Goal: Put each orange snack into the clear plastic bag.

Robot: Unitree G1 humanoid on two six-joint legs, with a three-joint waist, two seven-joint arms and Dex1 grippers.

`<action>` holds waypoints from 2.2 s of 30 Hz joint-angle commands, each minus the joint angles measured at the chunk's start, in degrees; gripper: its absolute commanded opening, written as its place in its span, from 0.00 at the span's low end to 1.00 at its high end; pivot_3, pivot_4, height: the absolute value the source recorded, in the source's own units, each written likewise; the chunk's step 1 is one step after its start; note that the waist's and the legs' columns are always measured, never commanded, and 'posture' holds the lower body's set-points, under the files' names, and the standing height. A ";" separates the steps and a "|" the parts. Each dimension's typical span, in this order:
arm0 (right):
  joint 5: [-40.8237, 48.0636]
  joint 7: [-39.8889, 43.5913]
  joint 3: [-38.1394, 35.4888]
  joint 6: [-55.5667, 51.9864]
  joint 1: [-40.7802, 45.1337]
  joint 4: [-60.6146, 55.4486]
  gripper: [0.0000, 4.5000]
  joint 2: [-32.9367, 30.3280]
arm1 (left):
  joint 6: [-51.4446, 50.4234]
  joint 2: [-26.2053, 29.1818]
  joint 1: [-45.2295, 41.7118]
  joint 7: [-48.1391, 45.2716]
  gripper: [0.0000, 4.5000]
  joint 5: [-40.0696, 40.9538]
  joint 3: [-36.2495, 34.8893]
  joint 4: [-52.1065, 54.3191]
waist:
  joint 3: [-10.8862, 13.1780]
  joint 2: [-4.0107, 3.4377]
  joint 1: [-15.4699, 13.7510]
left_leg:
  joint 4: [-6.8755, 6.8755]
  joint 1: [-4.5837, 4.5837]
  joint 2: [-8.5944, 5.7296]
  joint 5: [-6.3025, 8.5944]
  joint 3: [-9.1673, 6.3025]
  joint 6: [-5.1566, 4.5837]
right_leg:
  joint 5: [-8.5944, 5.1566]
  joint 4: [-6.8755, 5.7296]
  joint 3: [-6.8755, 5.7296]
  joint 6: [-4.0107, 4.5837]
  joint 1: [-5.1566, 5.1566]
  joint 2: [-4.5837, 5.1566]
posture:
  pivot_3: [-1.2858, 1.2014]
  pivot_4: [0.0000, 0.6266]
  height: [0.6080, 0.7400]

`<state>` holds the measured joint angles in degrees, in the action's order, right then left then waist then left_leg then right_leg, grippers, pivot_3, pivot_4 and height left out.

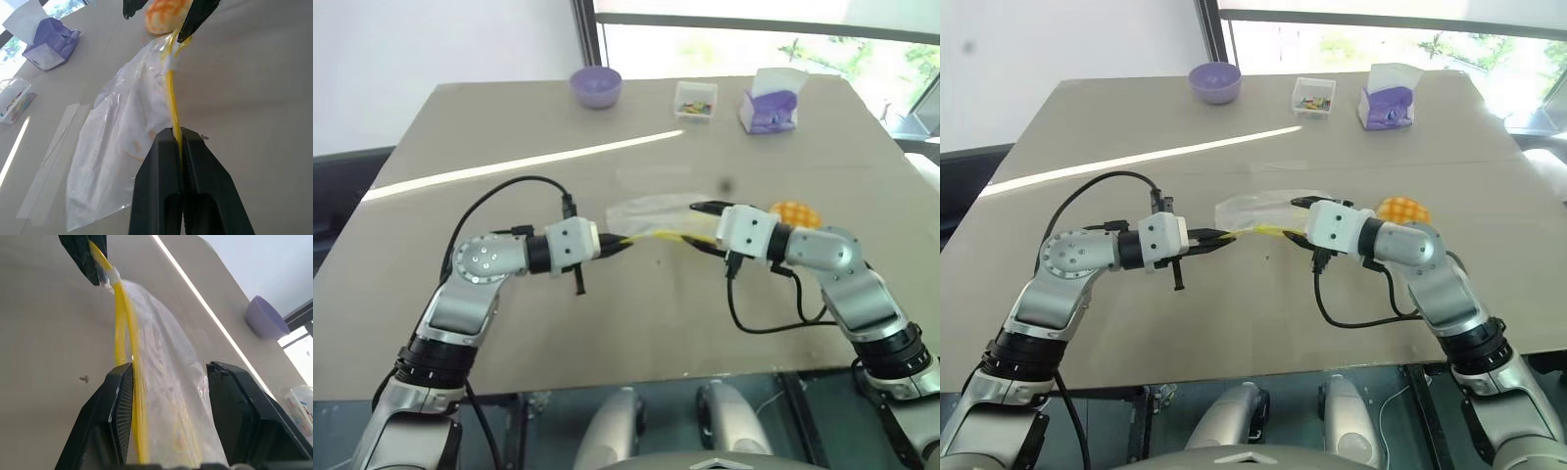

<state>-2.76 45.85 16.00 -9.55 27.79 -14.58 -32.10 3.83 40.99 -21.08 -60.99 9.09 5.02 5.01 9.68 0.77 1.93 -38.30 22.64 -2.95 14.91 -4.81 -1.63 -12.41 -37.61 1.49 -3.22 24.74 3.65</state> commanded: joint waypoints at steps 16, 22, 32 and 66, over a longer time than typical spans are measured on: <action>-10.76 -17.93 0.51 0.17 5.16 11.88 0.55 12.81 | 1.43 -0.88 0.85 0.86 0.00 -0.46 -0.01 1.82 | 0.00 0.00 -0.01 | 0.00 0.00 -0.04 -0.11 0.00 0.18 | 0.00 -0.01 0.03 0.01 0.01 0.00 | 0.52 0.24 1.00; -11.85 -18.11 2.05 8.14 3.38 12.51 0.55 12.26 | 1.18 -0.94 1.29 1.29 0.00 0.11 -0.46 1.63 | -0.01 0.01 0.16 | 0.00 0.00 -0.03 -0.08 0.00 0.14 | 0.00 -0.02 0.03 0.01 0.01 -0.01 | 0.52 0.24 1.00; -5.81 -25.54 -6.31 -1.79 7.03 26.96 0.55 22.40 | 1.07 -0.61 2.81 0.01 0.00 2.22 -0.68 3.40 | -0.01 0.00 0.40 | 0.01 -0.05 0.01 -0.07 0.01 0.13 | 0.01 -0.06 0.06 0.01 0.01 -0.05 | 0.52 0.24 1.00; 11.59 -9.12 -12.06 -10.97 -5.78 -4.66 0.02 5.53 | 1.63 -5.20 -5.95 3.14 0.00 1.57 -1.11 -8.36 | 0.00 -0.02 0.11 | -0.01 -0.03 0.00 0.00 0.02 0.00 | 0.01 -0.03 0.06 0.00 0.00 -0.04 | 0.52 0.24 1.00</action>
<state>6.89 35.74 5.58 -19.95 22.01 -15.63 -26.14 5.28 35.81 -25.97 -58.31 10.04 4.95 -3.72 9.68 0.75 2.04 -38.30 22.62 -2.95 14.92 -4.78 -1.64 -12.41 -37.65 1.55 -3.21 24.74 3.61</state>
